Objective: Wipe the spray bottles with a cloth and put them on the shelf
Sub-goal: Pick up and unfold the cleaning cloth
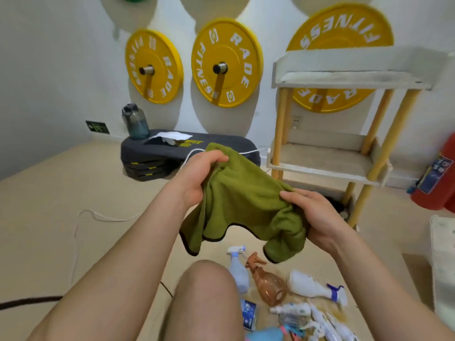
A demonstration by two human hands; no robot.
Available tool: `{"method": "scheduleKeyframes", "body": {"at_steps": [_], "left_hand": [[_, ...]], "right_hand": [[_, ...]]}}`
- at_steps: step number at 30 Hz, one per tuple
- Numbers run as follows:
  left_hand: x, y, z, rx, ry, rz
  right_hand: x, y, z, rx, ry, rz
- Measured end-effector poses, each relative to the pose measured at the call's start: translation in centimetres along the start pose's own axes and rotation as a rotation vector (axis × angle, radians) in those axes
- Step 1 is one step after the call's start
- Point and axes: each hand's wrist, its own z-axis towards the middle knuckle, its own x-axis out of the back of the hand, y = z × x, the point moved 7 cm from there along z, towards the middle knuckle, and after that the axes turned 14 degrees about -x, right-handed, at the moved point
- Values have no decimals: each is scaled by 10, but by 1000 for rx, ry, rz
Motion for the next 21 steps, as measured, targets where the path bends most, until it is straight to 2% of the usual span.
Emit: {"method": "scheduleKeyframes", "body": {"at_steps": [2,4,5,7,8,9,10,11,13,15,17,19,21], "left_hand": [[-20,23,-28,-39,-82,-22],[-38,39,-52,-123,-119,-8],[-47,46,-62,-185,-115,24],[-59,55,-78,-290,-84,104],[-64,55,-84,-318,-93,144],[-69,54,-89,-338,-128,188],[-73,51,-93,-355,-188,234],[-78,46,-98,-349,-288,266],[-86,29,-113,-277,-543,299],[-92,4,-131,-202,-789,395],[-93,-33,-147,-106,-999,537],[-88,-73,-160,58,-1170,588],[-82,-103,-160,193,-1194,551]], "right_hand": [[-1,-6,-23,20,-36,-35],[0,-10,-44,88,6,-261],[2,-12,-55,162,101,-471],[13,-18,-69,327,444,-1000],[18,-19,-77,358,603,-1170],[26,-16,-78,327,672,-1195],[35,-9,-78,244,662,-1110],[43,2,-75,137,571,-876],[43,26,-74,-47,290,-270],[30,38,-80,-87,41,171],[28,42,-79,-56,-68,423],[25,43,-80,-38,-148,524],[26,44,-80,-19,-188,607]]}}
